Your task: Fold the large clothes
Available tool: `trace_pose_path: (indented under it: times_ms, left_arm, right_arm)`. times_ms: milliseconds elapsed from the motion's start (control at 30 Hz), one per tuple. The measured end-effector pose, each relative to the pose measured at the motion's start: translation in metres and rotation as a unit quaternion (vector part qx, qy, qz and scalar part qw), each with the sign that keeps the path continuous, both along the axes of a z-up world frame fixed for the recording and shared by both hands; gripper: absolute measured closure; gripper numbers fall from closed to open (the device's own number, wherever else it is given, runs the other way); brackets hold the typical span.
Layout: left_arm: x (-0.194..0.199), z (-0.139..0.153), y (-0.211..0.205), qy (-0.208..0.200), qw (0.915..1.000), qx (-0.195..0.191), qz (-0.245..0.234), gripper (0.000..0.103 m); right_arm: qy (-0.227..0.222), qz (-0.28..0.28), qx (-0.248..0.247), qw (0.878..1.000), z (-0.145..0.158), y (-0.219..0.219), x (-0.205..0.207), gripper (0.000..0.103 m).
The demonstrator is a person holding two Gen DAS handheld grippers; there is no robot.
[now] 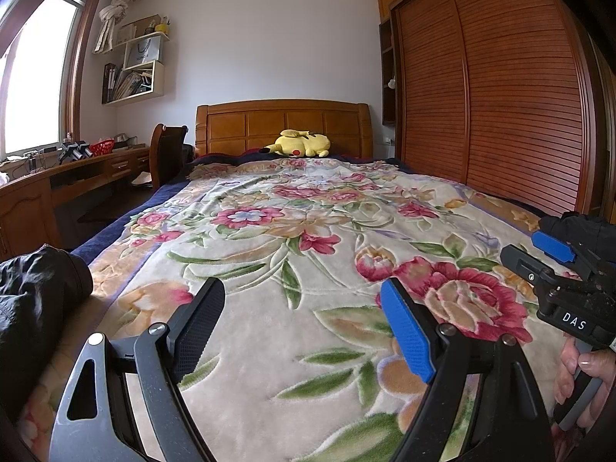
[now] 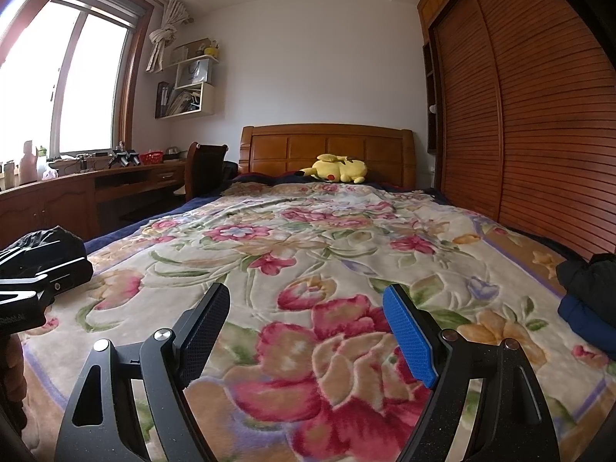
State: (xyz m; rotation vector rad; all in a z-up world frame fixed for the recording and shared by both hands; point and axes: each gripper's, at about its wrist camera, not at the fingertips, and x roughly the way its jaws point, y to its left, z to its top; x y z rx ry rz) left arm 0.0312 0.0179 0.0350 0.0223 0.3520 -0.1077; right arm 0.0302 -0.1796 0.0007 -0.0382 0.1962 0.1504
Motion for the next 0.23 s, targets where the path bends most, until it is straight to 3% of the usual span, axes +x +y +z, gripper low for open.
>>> trace_pose_path:
  times_ms: [233]
  left_arm:
    - [-0.0003,-0.0002,0.0005,0.000,1.0000,-0.001,0.000,0.019]
  right_arm:
    - [-0.001,-0.001,0.000,1.000,-0.0003,-0.0002,-0.0007,0.020]
